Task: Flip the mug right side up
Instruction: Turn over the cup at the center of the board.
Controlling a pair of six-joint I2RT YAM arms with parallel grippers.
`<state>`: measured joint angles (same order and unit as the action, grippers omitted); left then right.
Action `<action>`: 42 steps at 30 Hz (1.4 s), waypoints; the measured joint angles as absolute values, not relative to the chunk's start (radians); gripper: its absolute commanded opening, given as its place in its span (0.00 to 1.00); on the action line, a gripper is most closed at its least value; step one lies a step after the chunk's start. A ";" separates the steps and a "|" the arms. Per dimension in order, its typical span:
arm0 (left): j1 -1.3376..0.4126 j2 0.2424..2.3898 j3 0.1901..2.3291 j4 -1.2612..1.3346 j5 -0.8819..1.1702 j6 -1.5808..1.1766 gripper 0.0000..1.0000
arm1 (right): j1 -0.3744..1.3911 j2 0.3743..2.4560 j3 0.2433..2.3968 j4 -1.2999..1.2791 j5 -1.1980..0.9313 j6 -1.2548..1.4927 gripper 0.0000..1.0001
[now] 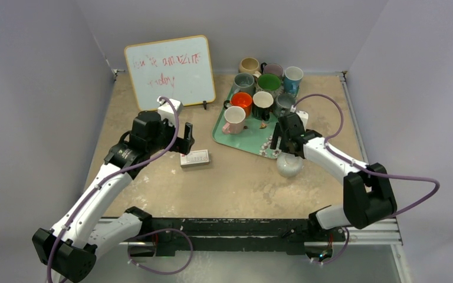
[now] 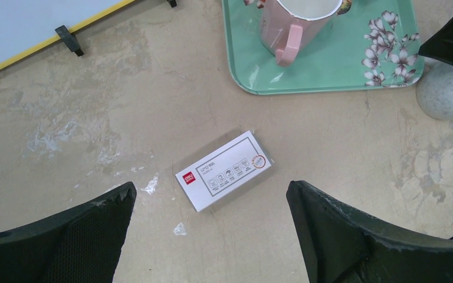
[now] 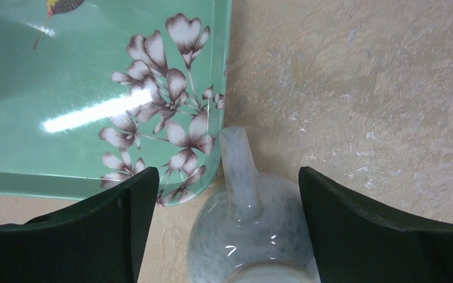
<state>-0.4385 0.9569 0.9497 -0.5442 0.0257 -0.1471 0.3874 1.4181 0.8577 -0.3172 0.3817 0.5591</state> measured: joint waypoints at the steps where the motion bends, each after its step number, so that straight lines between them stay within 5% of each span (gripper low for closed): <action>1: -0.439 0.957 0.950 -0.544 0.024 -0.146 0.99 | 0.387 1.418 0.858 -0.321 0.376 0.554 0.84; 7: -0.439 0.957 0.950 -0.546 0.022 -0.145 0.99 | 0.386 1.391 0.854 -0.359 0.313 0.519 0.67; 42: -0.439 0.862 0.950 -0.549 -0.046 -0.136 0.99 | 0.604 1.283 0.743 -0.330 -0.156 0.458 0.58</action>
